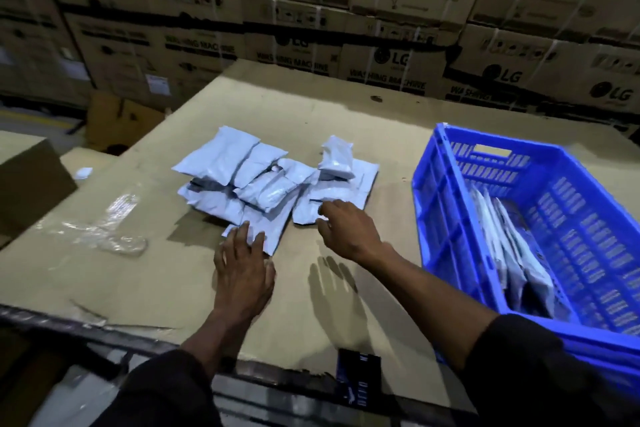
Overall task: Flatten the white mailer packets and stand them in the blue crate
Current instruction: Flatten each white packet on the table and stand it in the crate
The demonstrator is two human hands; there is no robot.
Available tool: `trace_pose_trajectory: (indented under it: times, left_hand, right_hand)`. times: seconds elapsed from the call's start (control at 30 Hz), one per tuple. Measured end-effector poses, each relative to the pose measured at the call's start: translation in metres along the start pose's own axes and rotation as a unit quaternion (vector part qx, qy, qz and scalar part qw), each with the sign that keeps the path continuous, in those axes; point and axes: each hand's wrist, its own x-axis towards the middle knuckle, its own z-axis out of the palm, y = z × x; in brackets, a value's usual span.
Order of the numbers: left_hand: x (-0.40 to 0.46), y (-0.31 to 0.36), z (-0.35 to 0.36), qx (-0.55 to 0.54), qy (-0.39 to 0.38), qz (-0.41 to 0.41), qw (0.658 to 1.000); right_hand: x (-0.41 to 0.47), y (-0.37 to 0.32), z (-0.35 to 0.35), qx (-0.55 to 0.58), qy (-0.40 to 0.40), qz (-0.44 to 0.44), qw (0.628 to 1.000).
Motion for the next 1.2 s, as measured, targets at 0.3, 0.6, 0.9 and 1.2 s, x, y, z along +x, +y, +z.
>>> trace_pose_trajectory:
  times: [0.3, 0.6, 0.9, 1.2]
  left_hand:
    - [0.013, -0.006, 0.013, 0.004, 0.005, -0.03, 1.0]
    - [0.012, -0.011, 0.019, 0.008, 0.004, -0.03, 1.0]
    - [0.009, -0.01, 0.003, -0.042, 0.074, 0.073, 0.994]
    - [-0.01, -0.002, -0.003, -0.015, 0.045, 0.195, 0.98]
  right_hand:
    - [0.083, -0.065, 0.056, 0.327, -0.02, 0.249, 0.912]
    - [0.117, -0.077, 0.087, 0.451, 0.03, 0.373, 0.81]
    - [0.02, -0.014, 0.062, 0.359, -0.051, 0.213, 0.907]
    - [-0.045, 0.02, 0.032, 0.028, -0.188, 0.117, 0.975]
